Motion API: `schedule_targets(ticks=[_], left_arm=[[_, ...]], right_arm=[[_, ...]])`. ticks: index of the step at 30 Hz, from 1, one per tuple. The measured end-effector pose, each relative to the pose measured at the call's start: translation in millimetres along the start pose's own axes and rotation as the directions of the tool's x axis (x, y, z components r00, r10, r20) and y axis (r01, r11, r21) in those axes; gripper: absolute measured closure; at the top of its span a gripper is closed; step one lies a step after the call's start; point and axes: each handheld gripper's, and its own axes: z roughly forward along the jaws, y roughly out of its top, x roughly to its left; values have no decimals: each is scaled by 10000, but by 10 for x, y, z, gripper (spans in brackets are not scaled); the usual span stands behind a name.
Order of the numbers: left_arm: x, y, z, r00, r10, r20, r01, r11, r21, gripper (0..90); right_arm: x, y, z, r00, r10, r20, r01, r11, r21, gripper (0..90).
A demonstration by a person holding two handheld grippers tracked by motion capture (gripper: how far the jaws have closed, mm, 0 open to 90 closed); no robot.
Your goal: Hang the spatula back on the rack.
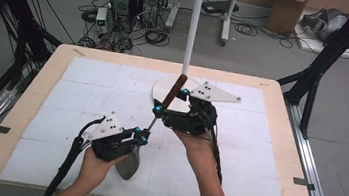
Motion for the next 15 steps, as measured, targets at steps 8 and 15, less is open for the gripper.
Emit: schedule_targets(ticks=[8,15], left_arm=[[-12,31,-14,9998,-99,-146,97,9999,-126,840],[-4,38,-31,9998,-99,-142,96,9997,-204,839]], right_arm=[[70,78,61,9999,-117,14,117,9999,-54,428],[108,124,78,9999,-126,-44,125,9997,-208,562]])
